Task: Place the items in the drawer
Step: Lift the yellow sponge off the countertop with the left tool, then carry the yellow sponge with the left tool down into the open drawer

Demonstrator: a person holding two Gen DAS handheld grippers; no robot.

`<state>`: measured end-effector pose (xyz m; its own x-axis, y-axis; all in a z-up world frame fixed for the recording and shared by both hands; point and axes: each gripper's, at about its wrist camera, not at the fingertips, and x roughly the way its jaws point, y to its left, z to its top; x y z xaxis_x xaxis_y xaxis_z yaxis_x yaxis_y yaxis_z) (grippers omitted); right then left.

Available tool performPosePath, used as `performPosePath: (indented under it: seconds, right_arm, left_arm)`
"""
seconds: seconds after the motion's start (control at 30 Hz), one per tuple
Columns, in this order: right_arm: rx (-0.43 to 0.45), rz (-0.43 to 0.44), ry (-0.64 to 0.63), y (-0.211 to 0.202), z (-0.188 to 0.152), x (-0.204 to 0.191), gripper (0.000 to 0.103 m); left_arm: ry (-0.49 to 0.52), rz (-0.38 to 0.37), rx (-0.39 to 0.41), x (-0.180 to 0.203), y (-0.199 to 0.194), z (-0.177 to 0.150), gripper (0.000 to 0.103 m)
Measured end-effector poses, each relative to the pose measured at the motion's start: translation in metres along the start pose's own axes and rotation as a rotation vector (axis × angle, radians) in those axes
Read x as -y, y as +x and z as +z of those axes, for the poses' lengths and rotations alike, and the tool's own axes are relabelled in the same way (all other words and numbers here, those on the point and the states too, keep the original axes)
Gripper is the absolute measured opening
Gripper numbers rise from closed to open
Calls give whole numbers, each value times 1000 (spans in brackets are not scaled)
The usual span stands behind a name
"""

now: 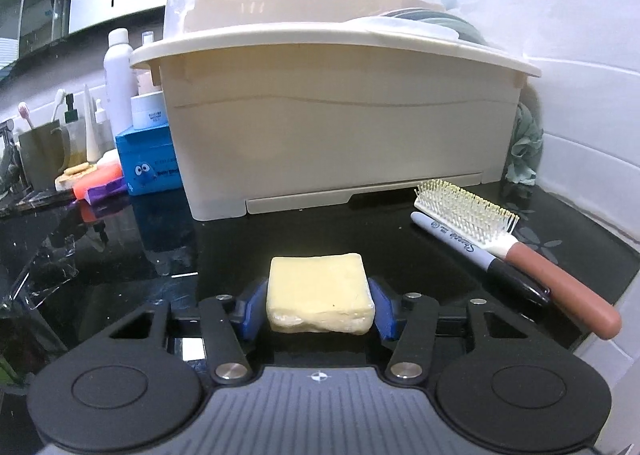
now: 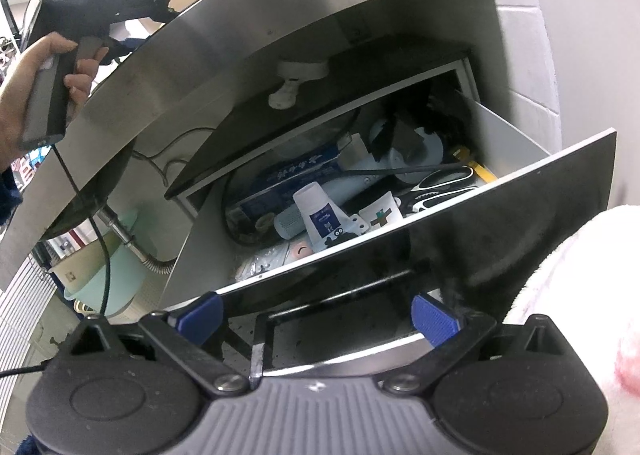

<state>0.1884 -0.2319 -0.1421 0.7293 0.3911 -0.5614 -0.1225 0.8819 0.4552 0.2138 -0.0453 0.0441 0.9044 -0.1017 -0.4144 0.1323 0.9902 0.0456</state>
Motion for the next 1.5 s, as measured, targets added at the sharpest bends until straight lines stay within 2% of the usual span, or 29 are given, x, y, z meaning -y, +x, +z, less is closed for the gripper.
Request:
performPosePath:
  seconds: [0.37,0.5,0.7,1.1,1.33,1.5]
  right_arm:
    - [-8,0,-30,3,2,-5,101]
    - [-2,1,-33,2,2,-6,101]
    - [2,1,-50,1,2,-9,101]
    - [36,-3,-57,-5,2,-9,101]
    - [132,-26,-59,-22,8,-9,101]
    - [151,-47,-89,-30,19,-8,101]
  left_arm:
    - [7,8,12,-8,-13,-6,51]
    - [20,-10,28,-11,-25,-7,51]
    - [114,-70,62,1,-57,-9,51]
    - [194,-248,24,36,-114,-25,51]
    - [271,-339,-1,56,-138,-59,51]
    - [284,-389,-75,68,-136,-85,51]
